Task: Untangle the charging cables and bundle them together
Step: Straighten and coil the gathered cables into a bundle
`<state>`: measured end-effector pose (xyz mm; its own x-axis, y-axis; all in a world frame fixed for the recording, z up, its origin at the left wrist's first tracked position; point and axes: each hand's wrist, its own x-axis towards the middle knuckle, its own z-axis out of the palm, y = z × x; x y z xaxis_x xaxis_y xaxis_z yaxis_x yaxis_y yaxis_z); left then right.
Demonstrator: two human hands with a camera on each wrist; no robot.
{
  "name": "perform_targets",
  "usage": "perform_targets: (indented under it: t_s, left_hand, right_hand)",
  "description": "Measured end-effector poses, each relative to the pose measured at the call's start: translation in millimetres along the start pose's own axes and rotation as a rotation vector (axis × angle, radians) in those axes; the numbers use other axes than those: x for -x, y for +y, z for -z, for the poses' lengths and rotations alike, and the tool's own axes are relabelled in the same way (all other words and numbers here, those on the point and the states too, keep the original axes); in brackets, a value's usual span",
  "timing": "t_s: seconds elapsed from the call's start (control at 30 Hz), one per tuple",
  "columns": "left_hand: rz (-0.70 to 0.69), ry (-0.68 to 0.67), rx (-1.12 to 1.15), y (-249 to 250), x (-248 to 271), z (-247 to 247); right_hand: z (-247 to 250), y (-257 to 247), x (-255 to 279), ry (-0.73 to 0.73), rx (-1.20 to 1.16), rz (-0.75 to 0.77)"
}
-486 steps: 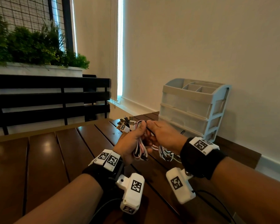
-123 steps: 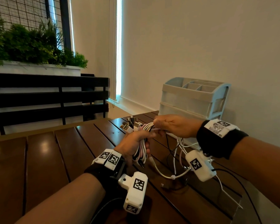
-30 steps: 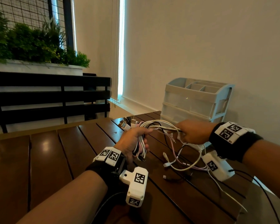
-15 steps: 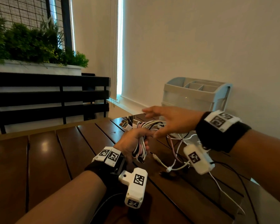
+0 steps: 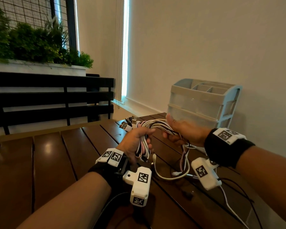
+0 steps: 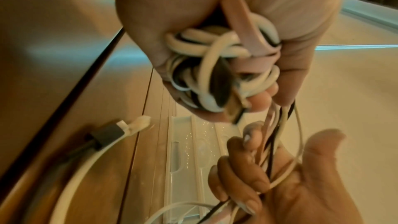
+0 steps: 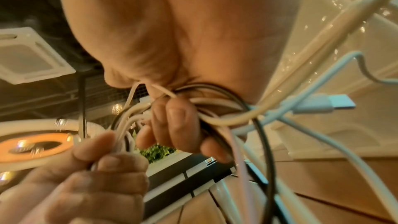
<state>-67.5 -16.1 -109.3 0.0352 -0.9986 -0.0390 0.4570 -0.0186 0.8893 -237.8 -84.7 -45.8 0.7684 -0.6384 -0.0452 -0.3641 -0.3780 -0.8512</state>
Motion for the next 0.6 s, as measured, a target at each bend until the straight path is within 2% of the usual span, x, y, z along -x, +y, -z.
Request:
perform_targets:
  t_s: [0.07,0.23,0.4,0.6]
  left_hand:
    - [-0.001,0.007,0.013,0.0,0.5,1.3]
    - [-0.010,0.010,0.028,-1.3,0.0,1.0]
    - [-0.026,-0.002,0.033,-2.9,-0.4,-1.8]
    - [-0.113,-0.072,0.115,-6.3,-0.7,-13.0]
  right_hand:
    - [0.5,0.4,-0.8,0.005,-0.005,-0.005]
    - [5.5,-6.4,1.6,0.008,0.245,0.022]
    - [0.6,-9.5,6.4,0.078,0.404,0.068]
    - [-15.2,-10.3,-0.7,0.209,0.372,0.144]
